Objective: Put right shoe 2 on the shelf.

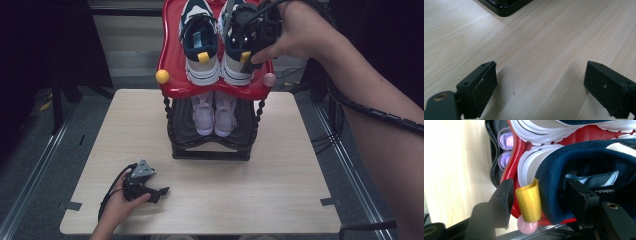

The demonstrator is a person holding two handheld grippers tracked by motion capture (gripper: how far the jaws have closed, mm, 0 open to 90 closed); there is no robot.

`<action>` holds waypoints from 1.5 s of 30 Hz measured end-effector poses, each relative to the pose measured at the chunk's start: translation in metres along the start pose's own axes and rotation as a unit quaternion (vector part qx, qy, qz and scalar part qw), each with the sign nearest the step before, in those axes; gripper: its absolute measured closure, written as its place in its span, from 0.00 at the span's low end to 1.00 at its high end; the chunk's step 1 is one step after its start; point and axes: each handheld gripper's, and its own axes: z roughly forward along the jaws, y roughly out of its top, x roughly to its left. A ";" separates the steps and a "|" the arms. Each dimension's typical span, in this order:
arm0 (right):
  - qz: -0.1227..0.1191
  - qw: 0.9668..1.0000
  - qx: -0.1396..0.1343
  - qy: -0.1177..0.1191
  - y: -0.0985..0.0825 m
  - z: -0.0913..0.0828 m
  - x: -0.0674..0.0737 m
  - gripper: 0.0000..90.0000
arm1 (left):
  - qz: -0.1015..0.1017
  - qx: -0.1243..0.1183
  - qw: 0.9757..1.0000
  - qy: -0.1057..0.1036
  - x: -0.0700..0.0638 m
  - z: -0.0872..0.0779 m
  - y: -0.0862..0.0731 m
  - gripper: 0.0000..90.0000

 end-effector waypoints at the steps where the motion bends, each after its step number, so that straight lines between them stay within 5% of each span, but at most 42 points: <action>1: 0.006 1.000 0.000 0.000 -0.001 -0.001 0.001 0.40 | 0.000 0.000 1.000 -0.001 0.000 0.000 0.000 0.12; 19: 0.062 0.997 -0.029 0.028 -0.020 -0.016 0.006 0.19 | -0.001 0.000 1.000 0.001 -0.001 0.000 0.000 0.12; 29: 0.086 0.994 -0.051 0.046 -0.040 -0.020 0.014 0.16 | -0.002 0.000 1.000 -0.001 0.000 0.000 0.000 0.12; 45: 0.094 0.992 -0.014 0.081 -0.062 -0.024 0.023 0.19 | -0.001 0.000 1.000 -0.001 0.000 0.000 0.000 0.12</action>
